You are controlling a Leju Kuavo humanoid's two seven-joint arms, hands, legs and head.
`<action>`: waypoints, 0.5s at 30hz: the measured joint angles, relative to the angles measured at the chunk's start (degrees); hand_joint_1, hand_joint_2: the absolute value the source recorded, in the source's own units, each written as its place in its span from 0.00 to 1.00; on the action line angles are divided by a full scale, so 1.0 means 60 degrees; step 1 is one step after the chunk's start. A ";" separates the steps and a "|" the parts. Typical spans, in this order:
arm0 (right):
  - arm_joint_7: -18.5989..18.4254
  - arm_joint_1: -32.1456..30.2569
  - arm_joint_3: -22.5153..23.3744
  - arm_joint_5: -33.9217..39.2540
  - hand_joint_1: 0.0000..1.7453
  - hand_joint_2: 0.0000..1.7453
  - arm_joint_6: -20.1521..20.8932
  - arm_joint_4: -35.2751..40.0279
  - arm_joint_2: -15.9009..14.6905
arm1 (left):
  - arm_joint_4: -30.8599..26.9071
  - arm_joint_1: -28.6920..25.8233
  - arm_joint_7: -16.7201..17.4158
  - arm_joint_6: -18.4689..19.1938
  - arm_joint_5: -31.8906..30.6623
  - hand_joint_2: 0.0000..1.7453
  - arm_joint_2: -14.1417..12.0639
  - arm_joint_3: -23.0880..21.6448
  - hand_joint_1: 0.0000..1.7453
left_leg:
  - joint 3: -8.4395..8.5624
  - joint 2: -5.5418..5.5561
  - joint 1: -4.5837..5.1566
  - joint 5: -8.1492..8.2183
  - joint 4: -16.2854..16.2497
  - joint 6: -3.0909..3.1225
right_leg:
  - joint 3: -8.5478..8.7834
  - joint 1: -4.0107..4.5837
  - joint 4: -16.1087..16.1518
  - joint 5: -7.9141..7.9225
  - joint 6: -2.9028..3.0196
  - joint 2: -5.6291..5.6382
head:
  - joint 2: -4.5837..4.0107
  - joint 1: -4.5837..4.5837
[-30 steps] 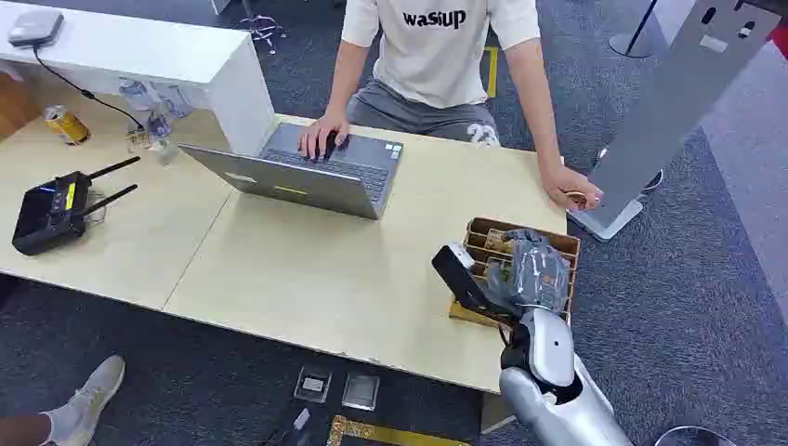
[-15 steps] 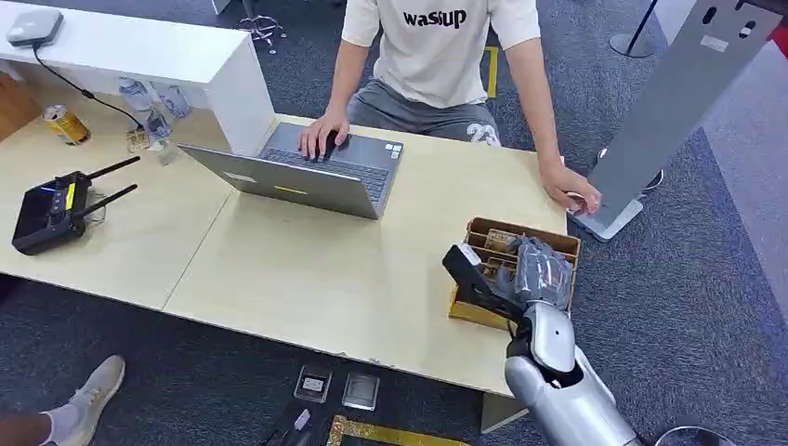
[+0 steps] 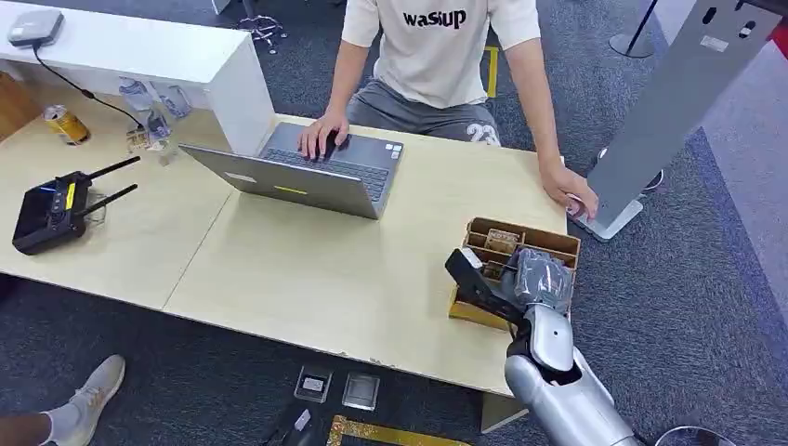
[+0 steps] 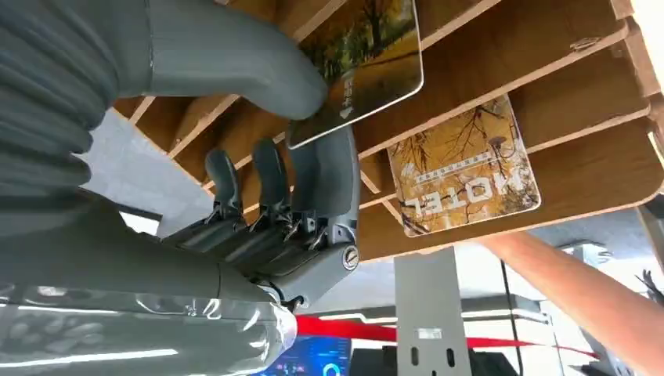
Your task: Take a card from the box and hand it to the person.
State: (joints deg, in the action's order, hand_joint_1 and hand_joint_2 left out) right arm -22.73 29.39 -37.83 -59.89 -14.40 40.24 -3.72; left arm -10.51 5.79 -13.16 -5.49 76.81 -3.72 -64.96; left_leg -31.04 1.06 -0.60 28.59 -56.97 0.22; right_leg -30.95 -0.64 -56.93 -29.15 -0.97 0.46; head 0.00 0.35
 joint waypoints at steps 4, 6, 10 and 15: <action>0.0007 0.0037 -0.0026 0.0069 0.95 1.00 -0.0048 -0.0087 0.0029 | 0.0004 0.0001 0.0000 -0.0004 -0.0004 0.00 0.0000 -0.0004 0.00 | 0.0002 -0.0001 0.0000 0.0000 0.0000 0.0000 | 0.0000 0.0000 0.0000 0.0000 0.0000 0.0000 | 0.0000 -0.0004; 0.0015 0.0044 -0.0051 0.0080 1.00 1.00 -0.0069 -0.0120 0.0033 | 0.0000 0.0001 0.0000 -0.0004 -0.0004 0.00 0.0000 -0.0004 0.00 | 0.0002 -0.0001 0.0000 0.0000 0.0000 0.0000 | 0.0001 0.0000 0.0000 0.0000 0.0000 0.0000 | 0.0000 -0.0004; 0.0036 0.0066 -0.0076 0.0099 1.00 1.00 -0.0095 -0.0164 0.0058 | 0.0000 0.0001 0.0000 -0.0004 -0.0004 1.00 0.0000 -0.0004 0.00 | 0.0004 -0.0001 0.0000 0.0000 0.0000 0.0000 | 0.0002 0.0000 0.0000 0.0000 0.0000 0.0000 | 0.0000 -0.0004; 0.0066 0.0099 -0.0095 0.0153 1.00 1.00 -0.0113 -0.0240 0.0095 | 0.0004 0.0002 -0.0116 -0.0033 -0.0164 1.00 0.0000 -0.0015 0.00 | 0.0005 -0.0001 0.0000 0.0000 0.0000 0.0000 | 0.0004 0.0000 0.0000 0.0000 0.0000 0.0001 | 0.0000 0.0000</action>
State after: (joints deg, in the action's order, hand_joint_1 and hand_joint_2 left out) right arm -22.34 29.98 -38.40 -58.97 -15.08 38.80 -3.15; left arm -10.49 5.80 -13.86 -5.68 75.82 -3.72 -65.05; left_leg -31.01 1.05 -0.60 28.59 -56.98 0.22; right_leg -30.92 -0.63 -56.93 -29.15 -0.97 0.46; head 0.00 0.35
